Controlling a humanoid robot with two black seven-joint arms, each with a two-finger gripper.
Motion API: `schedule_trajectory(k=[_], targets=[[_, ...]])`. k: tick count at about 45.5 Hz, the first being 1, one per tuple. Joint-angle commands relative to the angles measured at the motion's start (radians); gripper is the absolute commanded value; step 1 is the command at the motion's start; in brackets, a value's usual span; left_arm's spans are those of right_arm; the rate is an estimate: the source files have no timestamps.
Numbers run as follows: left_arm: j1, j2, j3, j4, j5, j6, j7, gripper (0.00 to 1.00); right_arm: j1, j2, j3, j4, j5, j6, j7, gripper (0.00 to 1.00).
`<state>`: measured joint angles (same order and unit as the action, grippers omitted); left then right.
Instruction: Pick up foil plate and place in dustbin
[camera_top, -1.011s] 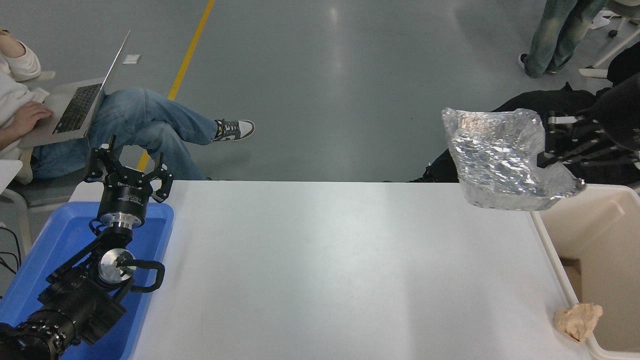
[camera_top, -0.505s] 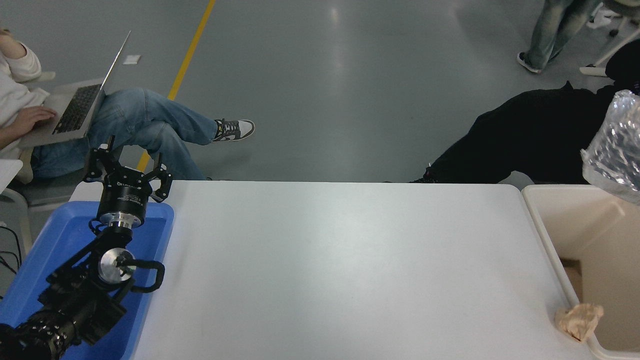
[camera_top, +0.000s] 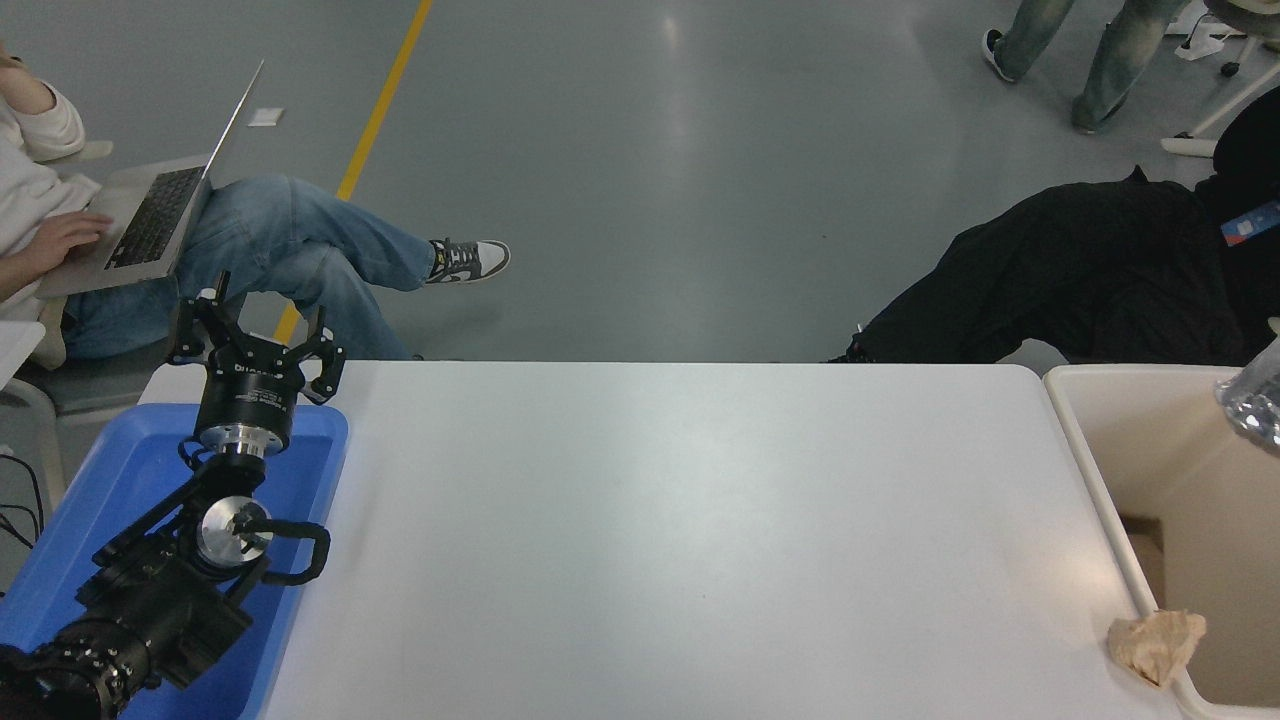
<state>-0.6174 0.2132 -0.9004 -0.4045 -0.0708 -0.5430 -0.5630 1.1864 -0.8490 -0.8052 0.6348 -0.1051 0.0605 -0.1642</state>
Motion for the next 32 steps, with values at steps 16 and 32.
schedule_trajectory(k=[16, 32], targets=[[0.001, 0.0, 0.0, 0.0, 0.0, 0.0, 0.0, 0.99, -0.492, 0.292, 0.256, -0.569, 0.025, -0.062, 0.0, 0.0], [0.001, 0.0, 0.0, 0.001, 0.0, 0.0, 0.0, 0.99, -0.53, 0.312, 0.254, -0.57, 0.059, -0.12, 0.0, 0.0]])
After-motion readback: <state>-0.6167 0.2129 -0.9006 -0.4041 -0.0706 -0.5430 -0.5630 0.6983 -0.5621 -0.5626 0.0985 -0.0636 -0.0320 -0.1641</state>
